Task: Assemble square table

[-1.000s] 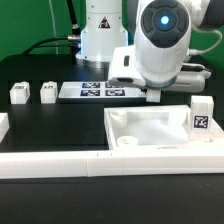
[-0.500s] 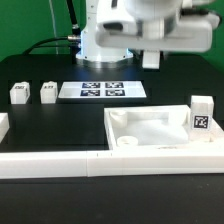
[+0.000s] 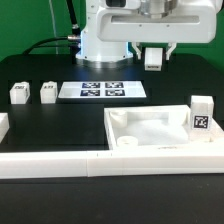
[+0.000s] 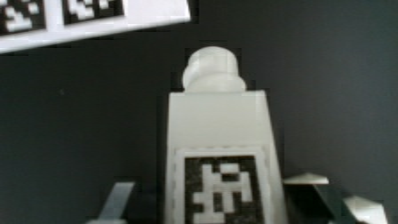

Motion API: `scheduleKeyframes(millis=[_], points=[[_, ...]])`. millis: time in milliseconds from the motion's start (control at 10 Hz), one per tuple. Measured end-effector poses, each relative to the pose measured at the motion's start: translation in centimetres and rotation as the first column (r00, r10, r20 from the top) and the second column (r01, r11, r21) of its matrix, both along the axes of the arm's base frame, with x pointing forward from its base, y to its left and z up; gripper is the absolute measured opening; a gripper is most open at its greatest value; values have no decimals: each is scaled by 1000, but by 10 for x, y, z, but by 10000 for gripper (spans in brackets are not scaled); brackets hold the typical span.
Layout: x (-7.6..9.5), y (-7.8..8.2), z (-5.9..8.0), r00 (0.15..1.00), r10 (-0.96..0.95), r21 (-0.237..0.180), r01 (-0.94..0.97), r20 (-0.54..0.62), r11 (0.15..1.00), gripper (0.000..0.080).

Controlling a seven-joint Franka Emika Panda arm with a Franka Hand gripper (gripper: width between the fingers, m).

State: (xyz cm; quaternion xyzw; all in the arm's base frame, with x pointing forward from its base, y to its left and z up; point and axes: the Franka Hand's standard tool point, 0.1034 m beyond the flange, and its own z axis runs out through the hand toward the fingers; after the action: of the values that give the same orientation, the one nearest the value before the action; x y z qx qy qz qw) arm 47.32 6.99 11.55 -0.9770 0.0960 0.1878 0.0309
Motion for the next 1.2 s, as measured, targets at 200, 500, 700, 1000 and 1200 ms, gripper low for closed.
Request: scheduleKeyframes(millis=[200, 500, 700, 1000, 1200], points=[[54, -19, 17, 983, -26, -21, 30, 181, 999, 288], [93, -29, 33, 900, 3, -59, 25, 436, 998, 288], [91, -27, 29, 844, 16, -73, 27, 537, 997, 288], [95, -25, 30, 693, 49, -104, 37, 719, 994, 288], [97, -24, 30, 573, 83, -131, 44, 816, 990, 288]])
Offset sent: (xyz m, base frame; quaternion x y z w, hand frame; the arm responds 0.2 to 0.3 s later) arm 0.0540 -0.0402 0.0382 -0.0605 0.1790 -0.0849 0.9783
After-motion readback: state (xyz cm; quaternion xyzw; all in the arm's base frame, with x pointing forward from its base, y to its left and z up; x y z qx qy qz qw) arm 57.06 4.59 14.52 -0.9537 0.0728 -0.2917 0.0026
